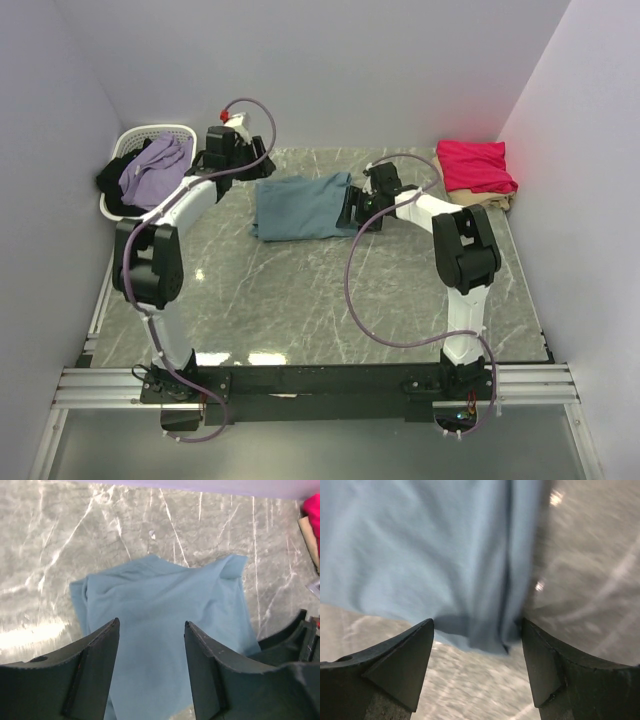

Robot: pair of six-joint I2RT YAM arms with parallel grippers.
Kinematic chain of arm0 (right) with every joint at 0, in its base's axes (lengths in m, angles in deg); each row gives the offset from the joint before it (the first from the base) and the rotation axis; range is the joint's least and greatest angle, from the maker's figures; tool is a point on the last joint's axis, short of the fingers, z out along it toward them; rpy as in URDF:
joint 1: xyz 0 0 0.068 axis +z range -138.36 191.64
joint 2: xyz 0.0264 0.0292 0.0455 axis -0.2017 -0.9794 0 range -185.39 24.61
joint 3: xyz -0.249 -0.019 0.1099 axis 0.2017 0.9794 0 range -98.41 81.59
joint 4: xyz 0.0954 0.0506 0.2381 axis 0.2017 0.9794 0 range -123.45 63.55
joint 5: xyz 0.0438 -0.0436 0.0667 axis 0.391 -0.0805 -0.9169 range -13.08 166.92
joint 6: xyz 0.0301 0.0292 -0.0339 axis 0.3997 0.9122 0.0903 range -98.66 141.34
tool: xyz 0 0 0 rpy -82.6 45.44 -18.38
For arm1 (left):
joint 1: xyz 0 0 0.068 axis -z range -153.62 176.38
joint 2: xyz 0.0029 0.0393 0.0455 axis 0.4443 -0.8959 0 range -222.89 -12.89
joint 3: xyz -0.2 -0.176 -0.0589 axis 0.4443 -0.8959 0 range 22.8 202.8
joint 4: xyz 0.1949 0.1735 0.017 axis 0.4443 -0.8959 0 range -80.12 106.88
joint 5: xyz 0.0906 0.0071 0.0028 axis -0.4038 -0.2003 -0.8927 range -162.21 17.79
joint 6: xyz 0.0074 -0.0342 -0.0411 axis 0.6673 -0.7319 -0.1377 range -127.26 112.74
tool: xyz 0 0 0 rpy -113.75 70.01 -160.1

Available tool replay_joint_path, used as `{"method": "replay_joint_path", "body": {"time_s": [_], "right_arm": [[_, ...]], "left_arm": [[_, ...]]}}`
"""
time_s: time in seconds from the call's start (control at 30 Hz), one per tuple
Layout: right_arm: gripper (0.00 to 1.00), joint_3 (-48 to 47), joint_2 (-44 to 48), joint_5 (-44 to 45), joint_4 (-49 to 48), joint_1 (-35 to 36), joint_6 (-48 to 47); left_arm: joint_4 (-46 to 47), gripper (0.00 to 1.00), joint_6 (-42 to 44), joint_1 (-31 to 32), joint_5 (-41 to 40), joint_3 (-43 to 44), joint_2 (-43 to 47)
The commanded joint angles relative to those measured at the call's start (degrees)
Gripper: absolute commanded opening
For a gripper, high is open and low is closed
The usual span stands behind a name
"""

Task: Fold and stack the t-shirts
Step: Fold the tshirt

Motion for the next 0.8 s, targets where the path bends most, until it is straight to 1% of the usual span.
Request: {"method": "replay_joint_path", "body": {"time_s": [0.0,0.03,0.1,0.17,0.2,0.23,0.3,0.43,0.57,0.67,0.77], "right_arm": [[0.78,-0.77,-5.09,-7.34,-3.99,-0.81,2.16],[0.77,-0.85,-5.62,-9.35,-4.53,-0.99,2.33],[0.77,-0.59,-6.5,-10.07,-5.93,-1.34,3.3],[0.76,-0.5,-7.02,-11.3,-6.29,-1.69,3.65],[0.76,-0.42,-6.94,-11.39,-6.64,-1.87,3.74],[0.76,-0.24,-6.85,-11.3,-6.64,-1.78,3.66],[0.76,-0.15,-6.68,-11.3,-6.38,-1.96,3.22],[0.76,0.2,-6.41,-11.39,-6.47,-1.96,2.95],[0.76,0.02,-7.02,-11.48,-5.85,-1.96,2.43],[0.76,-0.15,-7.38,-11.83,-5.41,-1.96,2.07],[0.76,-0.15,-7.38,-12.09,-5.32,-1.96,2.07]], "left_arm": [[1.16,0.6,-3.76,-0.14,-2.91,-8.99,1.28],[1.43,0.6,-4.73,-0.23,-2.91,-10.59,1.02],[3.79,0.59,-6.49,-0.32,-1.43,-15.15,0.67],[4.68,0.59,-8.33,-0.32,-0.72,-17.63,-0.04],[4.69,0.59,-9.12,-0.32,-0.71,-19.9,-0.21],[7.12,0.59,-9.74,-0.32,-0.8,-21.14,-0.22],[8.81,0.6,-11.59,-0.41,-1.58,-25.0,0.31],[8.73,0.61,-11.42,-0.41,-2.91,-25.99,0.84],[7.94,0.61,-10.98,-0.41,-1.6,-26.43,0.66],[8.55,0.62,-11.59,-0.32,-2.38,-29.14,2.24],[6.89,0.63,-11.68,-0.32,-6.06,-30.9,4.52]]}}
